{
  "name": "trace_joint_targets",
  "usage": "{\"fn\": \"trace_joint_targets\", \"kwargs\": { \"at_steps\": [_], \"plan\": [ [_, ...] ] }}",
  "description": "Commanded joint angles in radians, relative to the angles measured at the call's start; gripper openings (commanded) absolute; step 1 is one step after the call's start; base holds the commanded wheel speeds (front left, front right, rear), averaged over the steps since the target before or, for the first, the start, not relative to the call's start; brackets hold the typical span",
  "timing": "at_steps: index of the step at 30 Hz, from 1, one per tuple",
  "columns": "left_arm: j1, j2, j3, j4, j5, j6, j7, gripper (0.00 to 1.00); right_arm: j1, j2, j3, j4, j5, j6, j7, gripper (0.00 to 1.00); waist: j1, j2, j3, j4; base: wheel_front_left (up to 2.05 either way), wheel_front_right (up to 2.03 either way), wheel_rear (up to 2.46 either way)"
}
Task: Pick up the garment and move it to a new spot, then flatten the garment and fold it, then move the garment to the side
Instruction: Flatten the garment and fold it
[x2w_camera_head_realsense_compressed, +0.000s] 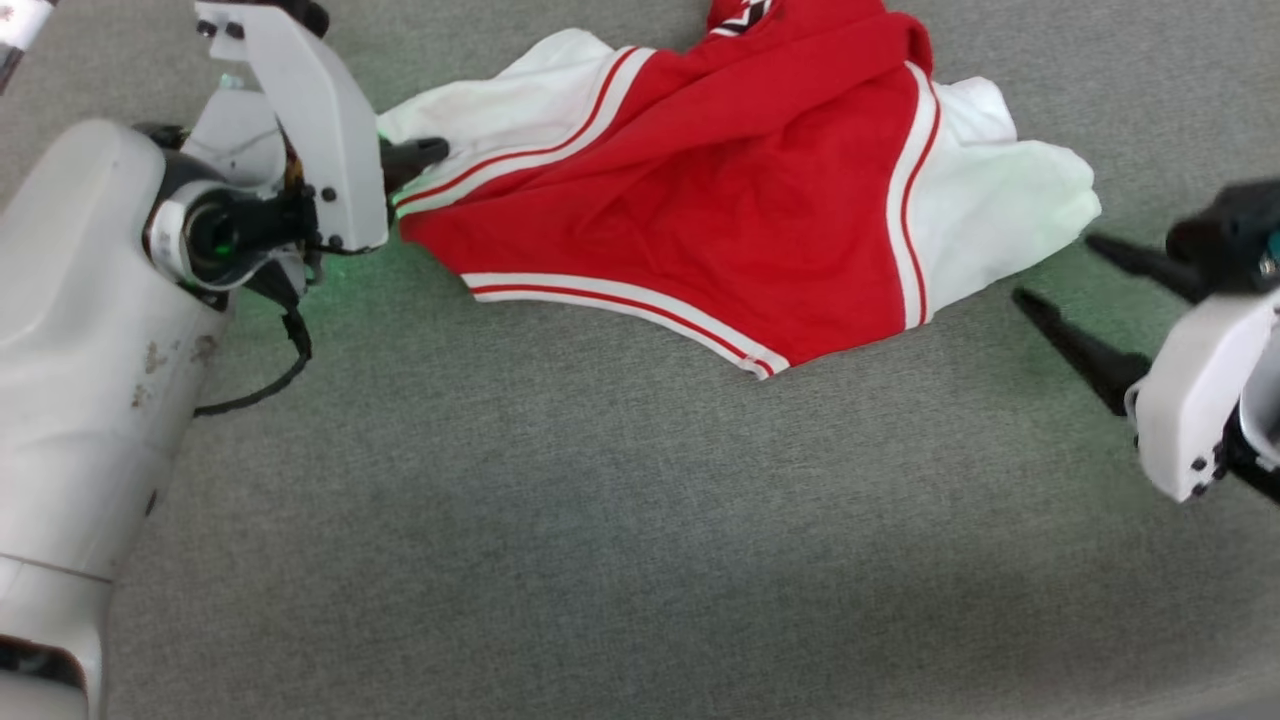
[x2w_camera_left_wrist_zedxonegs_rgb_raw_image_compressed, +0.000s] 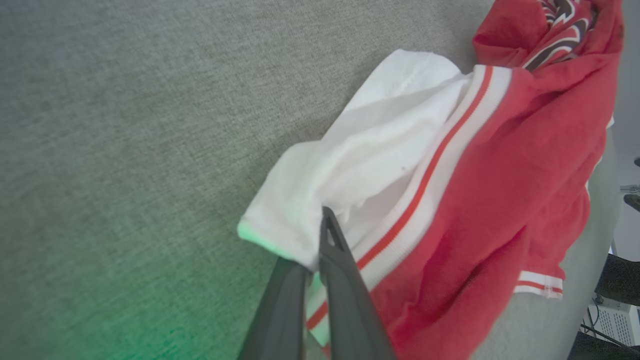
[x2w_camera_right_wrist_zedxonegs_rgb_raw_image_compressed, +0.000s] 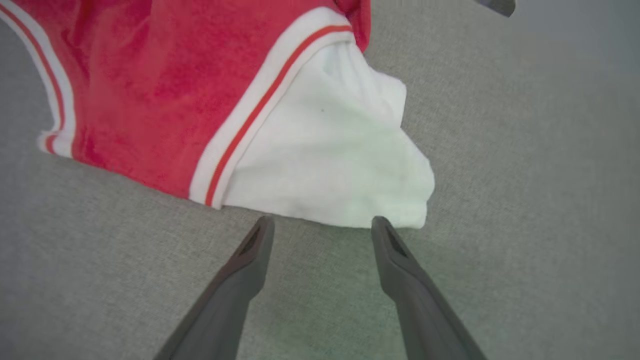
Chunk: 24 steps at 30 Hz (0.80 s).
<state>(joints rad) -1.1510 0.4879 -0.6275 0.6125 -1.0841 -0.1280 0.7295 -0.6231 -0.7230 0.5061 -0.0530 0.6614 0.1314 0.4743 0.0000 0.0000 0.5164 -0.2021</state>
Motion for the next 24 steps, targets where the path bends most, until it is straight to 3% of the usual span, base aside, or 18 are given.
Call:
{"fn": "trace_joint_targets", "kwargs": {
  "at_steps": [1, 7, 17, 18, 20, 21, 24],
  "plan": [
    [-0.010, -0.006, -0.010, -0.002, -0.011, -0.004, -0.004, 0.00, -0.037, -0.012, 0.043, -0.013, -0.004, -0.001, 0.026, 1.00, 0.0000, 0.0000, 0.010, 0.011, 0.00, 0.00, 0.00],
    [-0.029, -0.012, -0.038, -0.019, -0.032, -0.004, -0.017, 0.00, -0.206, -0.096, 0.253, 0.021, 0.029, -0.001, 0.073, 1.00, 0.0000, 0.0000, 0.037, 0.036, 0.00, 0.00, 0.00],
    [-0.040, -0.013, -0.086, -0.031, -0.070, -0.002, -0.048, 0.00, -0.339, -0.116, 0.444, 0.190, 0.006, -0.002, -0.011, 1.00, 0.0000, 0.0000, 0.060, 0.062, 0.00, 0.00, 0.00],
    [-0.044, -0.015, -0.090, -0.033, -0.074, -0.002, -0.053, 0.00, -0.348, -0.117, 0.464, 0.200, 0.007, -0.002, -0.017, 0.96, 0.0000, 0.0000, 0.061, 0.063, 0.00, 0.00, 0.00],
    [-0.052, -0.020, -0.096, -0.037, -0.084, -0.002, -0.058, 0.00, -0.367, -0.119, 0.500, 0.215, 0.007, -0.002, -0.033, 0.25, 0.0000, 0.0000, 0.062, 0.066, 0.00, 0.00, 0.00],
    [-0.055, -0.023, -0.099, -0.039, -0.087, -0.002, -0.063, 0.00, -0.375, -0.116, 0.510, 0.224, 0.015, -0.002, -0.046, 0.00, 0.0000, 0.0000, 0.061, 0.068, 0.00, 0.00, 0.00],
    [-0.052, -0.023, -0.104, -0.046, -0.106, -0.002, -0.081, 0.00, -0.394, -0.113, 0.518, 0.253, 0.038, -0.003, -0.096, 0.00, 0.0000, 0.0000, 0.045, 0.073, 0.00, 0.00, 0.00]
  ]
}}
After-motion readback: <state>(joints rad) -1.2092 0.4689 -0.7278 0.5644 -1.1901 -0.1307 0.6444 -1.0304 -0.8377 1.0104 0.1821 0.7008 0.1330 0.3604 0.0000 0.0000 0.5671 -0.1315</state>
